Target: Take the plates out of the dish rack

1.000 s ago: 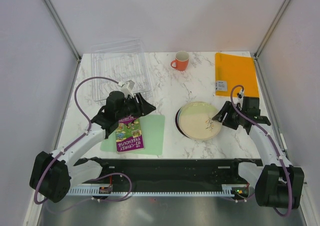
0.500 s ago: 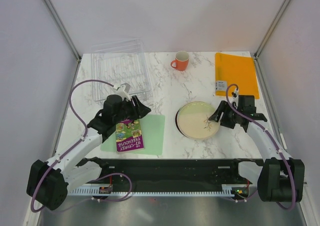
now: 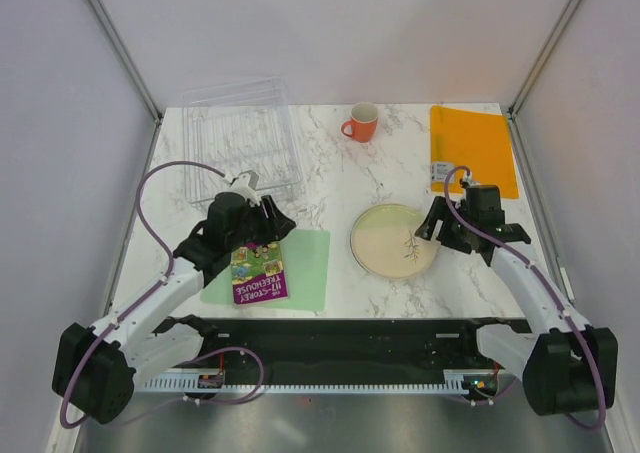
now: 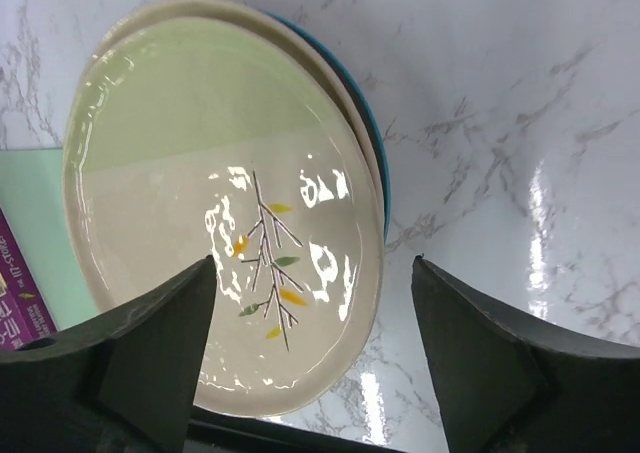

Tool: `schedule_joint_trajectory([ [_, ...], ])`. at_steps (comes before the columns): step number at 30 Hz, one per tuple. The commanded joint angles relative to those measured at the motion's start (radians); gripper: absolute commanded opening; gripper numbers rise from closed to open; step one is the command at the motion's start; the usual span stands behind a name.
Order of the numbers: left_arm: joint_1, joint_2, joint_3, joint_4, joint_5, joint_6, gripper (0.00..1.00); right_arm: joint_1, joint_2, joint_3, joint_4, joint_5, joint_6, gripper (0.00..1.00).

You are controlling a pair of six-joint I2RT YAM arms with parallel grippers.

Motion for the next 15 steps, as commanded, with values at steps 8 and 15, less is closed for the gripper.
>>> schedule_joint_trajectory([
  [8,-0.002,-0.127,0.123,-0.159,-0.184,0.198,1.00,0.001,-0.156,0.118,-0.011,0.203,-0.106,0.98],
  [15,-0.002,-0.341,0.113,-0.162,-0.385,0.327,1.00,0.020,-0.312,-0.063,0.271,0.318,-0.155,0.98],
])
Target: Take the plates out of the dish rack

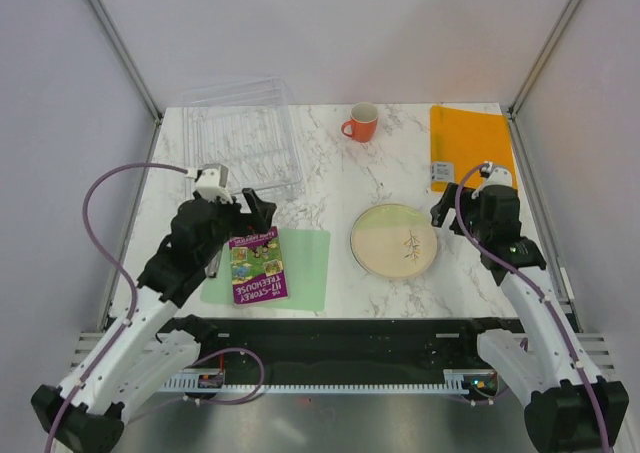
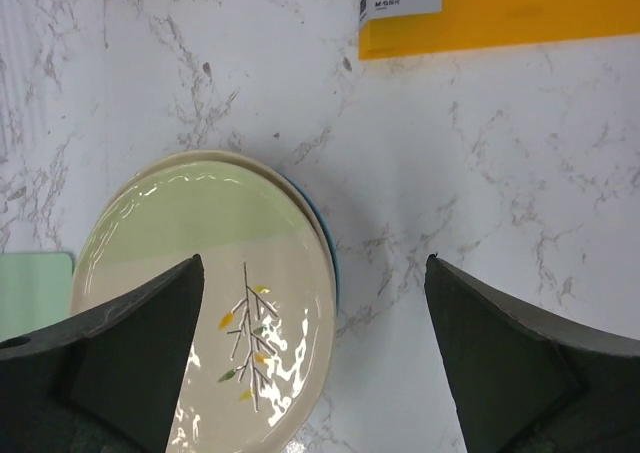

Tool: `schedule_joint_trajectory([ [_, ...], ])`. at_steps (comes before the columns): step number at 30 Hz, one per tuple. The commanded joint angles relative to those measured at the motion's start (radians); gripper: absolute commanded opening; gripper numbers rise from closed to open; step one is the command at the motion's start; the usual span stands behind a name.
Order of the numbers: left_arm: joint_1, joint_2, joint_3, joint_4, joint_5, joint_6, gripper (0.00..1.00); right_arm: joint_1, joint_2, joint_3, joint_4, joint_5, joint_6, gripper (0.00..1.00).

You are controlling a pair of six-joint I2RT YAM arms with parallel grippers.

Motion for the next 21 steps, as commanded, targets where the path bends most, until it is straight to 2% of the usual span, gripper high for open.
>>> schedule_joint_trajectory([
  [1,-0.002,-0.098,0.006,-0.003,-0.218,0.144,1.00,0.013,-0.145,-0.123,0.271,0.142,-0.071,0.98],
  [5,-0.002,-0.106,-0.005,0.002,-0.310,0.128,1.00,0.024,-0.172,-0.208,0.363,0.268,-0.123,0.98],
  [10,-0.002,-0.003,-0.019,0.014,-0.499,0.113,1.00,0.033,-0.078,-0.258,0.477,0.342,-0.179,0.98],
  [16,-0.002,0.144,-0.013,0.016,-0.522,0.110,1.00,0.038,-0.069,-0.393,0.676,0.395,-0.197,0.98],
  [21,-0.002,0.137,-0.033,0.074,-0.510,0.134,1.00,0.038,-0.057,-0.416,0.715,0.415,-0.234,0.98],
])
